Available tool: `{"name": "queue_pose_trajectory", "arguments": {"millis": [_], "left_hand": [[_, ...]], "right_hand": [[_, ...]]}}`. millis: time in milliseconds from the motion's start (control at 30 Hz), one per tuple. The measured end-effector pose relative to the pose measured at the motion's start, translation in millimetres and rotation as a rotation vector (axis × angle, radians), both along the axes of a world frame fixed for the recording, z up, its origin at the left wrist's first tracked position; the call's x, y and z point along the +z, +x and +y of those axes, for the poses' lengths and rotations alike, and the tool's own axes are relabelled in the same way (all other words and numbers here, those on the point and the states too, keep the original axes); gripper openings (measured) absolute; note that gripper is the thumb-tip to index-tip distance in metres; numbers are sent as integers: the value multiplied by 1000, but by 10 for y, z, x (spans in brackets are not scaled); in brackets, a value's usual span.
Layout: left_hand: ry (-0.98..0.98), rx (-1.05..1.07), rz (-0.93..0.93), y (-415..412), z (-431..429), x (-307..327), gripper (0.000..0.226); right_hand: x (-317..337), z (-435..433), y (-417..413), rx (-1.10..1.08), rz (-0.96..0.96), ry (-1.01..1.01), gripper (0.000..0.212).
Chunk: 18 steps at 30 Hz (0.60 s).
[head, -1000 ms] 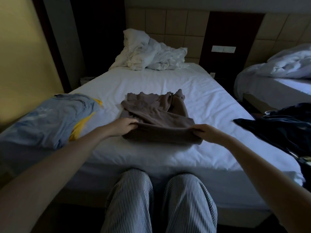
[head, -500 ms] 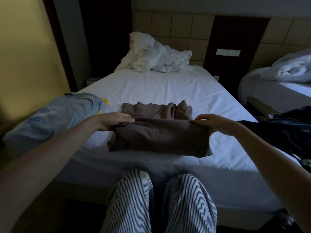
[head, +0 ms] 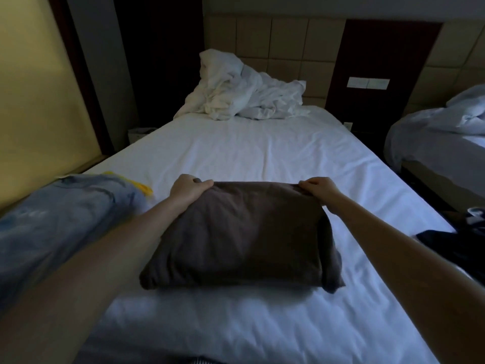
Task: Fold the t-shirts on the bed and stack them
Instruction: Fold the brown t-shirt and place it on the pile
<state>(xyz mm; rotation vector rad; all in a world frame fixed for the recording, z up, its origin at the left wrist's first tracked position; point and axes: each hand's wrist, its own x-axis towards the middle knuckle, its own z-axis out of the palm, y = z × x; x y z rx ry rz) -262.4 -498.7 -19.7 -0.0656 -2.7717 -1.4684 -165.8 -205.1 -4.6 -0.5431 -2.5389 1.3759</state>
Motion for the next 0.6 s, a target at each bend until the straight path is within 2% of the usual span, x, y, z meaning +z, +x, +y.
{"name": "queue_pose_trajectory", "arguments": {"millis": [133, 200, 267, 367, 467, 600], "left_hand": [[-130, -10, 13, -515, 184, -146, 40], [-238, -33, -36, -697, 272, -383, 39], [-356, 0, -26, -777, 335, -671, 38], [-420, 101, 121, -861, 375, -889, 40], [-410, 126, 153, -853, 377, -878, 35], [-178, 130, 197, -598, 289, -800, 41]], "right_hand": [[-236, 160, -624, -25, -151, 51, 31], [-429, 223, -845, -3, -297, 155, 36], [-688, 259, -954, 0, -324, 253, 37], [-977, 272, -975, -128, -175, 276, 33], [-1034, 267, -961, -184, -60, 256, 29], [-989, 253, -776, -218, 137, 18, 27]]}}
